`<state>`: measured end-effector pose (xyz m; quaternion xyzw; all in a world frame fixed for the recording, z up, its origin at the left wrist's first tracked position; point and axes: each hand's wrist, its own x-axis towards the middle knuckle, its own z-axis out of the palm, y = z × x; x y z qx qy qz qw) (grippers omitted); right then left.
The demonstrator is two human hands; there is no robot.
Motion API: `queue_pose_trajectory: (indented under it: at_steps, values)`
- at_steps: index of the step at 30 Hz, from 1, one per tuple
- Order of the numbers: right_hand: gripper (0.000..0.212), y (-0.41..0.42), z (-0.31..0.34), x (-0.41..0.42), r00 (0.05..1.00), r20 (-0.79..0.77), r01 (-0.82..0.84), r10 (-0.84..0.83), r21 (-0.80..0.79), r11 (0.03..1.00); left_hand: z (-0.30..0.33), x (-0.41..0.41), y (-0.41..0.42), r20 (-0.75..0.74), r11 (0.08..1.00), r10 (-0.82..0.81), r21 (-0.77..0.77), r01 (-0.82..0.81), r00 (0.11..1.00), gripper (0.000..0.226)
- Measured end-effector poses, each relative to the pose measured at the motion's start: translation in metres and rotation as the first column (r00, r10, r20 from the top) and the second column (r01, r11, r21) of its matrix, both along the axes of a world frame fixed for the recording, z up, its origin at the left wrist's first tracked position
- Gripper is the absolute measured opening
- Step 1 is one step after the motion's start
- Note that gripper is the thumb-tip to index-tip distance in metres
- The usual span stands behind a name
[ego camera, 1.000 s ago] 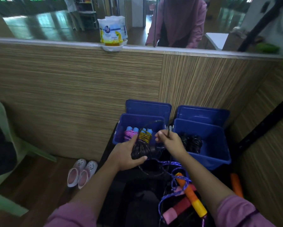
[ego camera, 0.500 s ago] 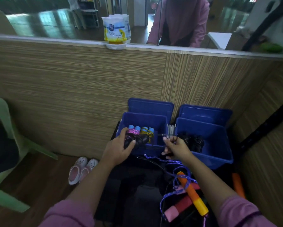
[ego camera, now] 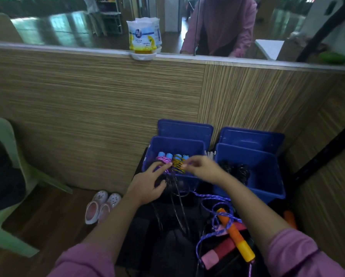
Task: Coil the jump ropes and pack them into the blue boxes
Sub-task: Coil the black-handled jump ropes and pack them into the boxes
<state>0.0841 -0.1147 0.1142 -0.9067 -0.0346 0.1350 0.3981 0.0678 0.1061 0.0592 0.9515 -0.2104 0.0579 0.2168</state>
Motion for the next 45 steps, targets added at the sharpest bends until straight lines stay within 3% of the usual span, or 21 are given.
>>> queue_pose_trajectory:
  at_steps: [2, 4, 7, 9, 12, 14, 17, 19, 21, 23, 24, 26, 28, 31, 33, 35, 37, 40, 42, 45]
  values:
    - [0.037, 0.021, -0.011, -0.008, 0.991, -0.076, -0.118, 0.115, -0.049, 0.992, 0.001, -0.002, -0.005, 0.014, 0.999, -0.013, -0.040, 0.014, 1.000, 0.065]
    - [0.038, 0.029, -0.026, -0.007, 0.994, -0.040, -0.105, 0.104, -0.021, 0.994, 0.002, -0.004, -0.006, 0.038, 0.998, -0.037, -0.053, 0.039, 0.999, 0.067]
    - [0.018, 0.031, -0.032, -0.004, 0.995, -0.079, 0.070, -0.058, 0.154, 0.986, -0.001, -0.005, 0.000, -0.019, 0.996, -0.009, -0.094, 0.007, 1.000, 0.076]
    - [0.021, 0.036, -0.030, -0.002, 0.983, -0.088, 0.176, -0.161, 0.206, 0.962, -0.001, -0.006, 0.001, -0.026, 0.994, -0.002, -0.108, -0.001, 1.000, 0.078]
    - [0.024, 0.039, -0.031, 0.000, 0.947, -0.040, 0.319, -0.318, 0.214, 0.923, -0.004, -0.005, -0.002, 0.099, 1.000, 0.001, -0.026, 0.002, 0.995, 0.065]
    - [0.028, 0.029, -0.035, 0.004, 0.887, -0.040, 0.452, -0.461, 0.282, 0.846, -0.004, -0.003, 0.004, 0.085, 0.995, 0.073, -0.075, -0.066, 0.994, 0.061]
    - [0.027, 0.006, -0.039, 0.008, 0.819, -0.174, 0.572, -0.547, 0.338, 0.748, -0.002, -0.002, 0.022, -0.001, 0.940, 0.214, -0.270, -0.206, 0.977, 0.057]
    - [0.027, -0.001, -0.040, 0.004, 0.812, -0.319, 0.578, -0.489, 0.328, 0.747, 0.001, 0.000, 0.029, 0.015, 0.936, 0.187, -0.307, -0.173, 0.982, 0.049]
    - [0.024, -0.005, -0.049, 0.003, 0.833, -0.310, 0.524, -0.458, 0.181, 0.832, 0.005, 0.001, 0.029, 0.040, 0.949, 0.130, -0.294, -0.113, 0.991, 0.049]
    - [0.020, -0.005, -0.051, -0.001, 0.878, -0.189, 0.429, -0.440, -0.099, 0.898, 0.006, 0.001, 0.025, 0.038, 0.954, 0.093, -0.291, -0.078, 0.995, 0.053]
    - [0.029, -0.004, -0.053, -0.003, 0.905, -0.118, 0.382, -0.409, -0.200, 0.902, 0.005, 0.001, 0.024, 0.040, 0.954, 0.075, -0.294, -0.060, 0.996, 0.054]
    - [0.058, -0.004, -0.054, -0.006, 0.967, 0.121, 0.251, -0.223, -0.327, 0.911, 0.006, 0.001, 0.020, 0.049, 0.947, 0.038, -0.322, -0.020, 0.998, 0.053]
    - [0.080, -0.001, -0.050, -0.008, 0.939, 0.329, 0.052, 0.101, -0.426, 0.903, 0.012, 0.003, 0.015, 0.039, 0.925, 0.017, -0.380, -0.001, 0.999, 0.052]
    - [0.083, 0.005, -0.051, -0.006, 0.929, 0.193, -0.229, 0.315, -0.367, 0.901, 0.024, 0.010, 0.008, 0.015, 0.873, 0.025, -0.487, -0.015, 1.000, 0.049]
    - [0.058, 0.008, -0.046, -0.008, 0.927, -0.001, -0.336, 0.376, -0.454, 0.825, 0.028, 0.015, 0.006, -0.001, 0.842, 0.039, -0.538, -0.034, 0.999, 0.047]
    - [0.041, 0.013, -0.044, -0.008, 0.935, -0.101, -0.342, 0.341, -0.525, 0.780, 0.029, 0.019, 0.005, -0.018, 0.823, 0.059, -0.565, -0.059, 0.998, 0.049]
    - [0.049, 0.016, -0.049, -0.003, 0.957, -0.029, -0.272, 0.289, -0.435, 0.859, 0.028, 0.023, 0.006, -0.031, 0.801, 0.081, -0.593, -0.084, 0.996, 0.050]
    - [0.079, 0.024, -0.058, 0.005, 0.960, 0.134, -0.219, 0.245, -0.184, 0.958, 0.026, 0.026, 0.004, -0.097, 0.765, 0.091, -0.631, -0.132, 0.991, 0.046]
    - [0.078, 0.034, -0.051, 0.006, 0.980, 0.105, -0.178, 0.172, 0.055, 0.982, 0.025, 0.026, 0.000, -0.142, 0.748, 0.089, -0.644, -0.160, 0.986, 0.039]
    - [0.065, 0.049, -0.043, 0.005, 0.993, -0.048, -0.079, 0.105, 0.379, 0.922, 0.024, 0.026, -0.008, -0.134, 0.750, 0.069, -0.646, -0.140, 0.989, 0.037]
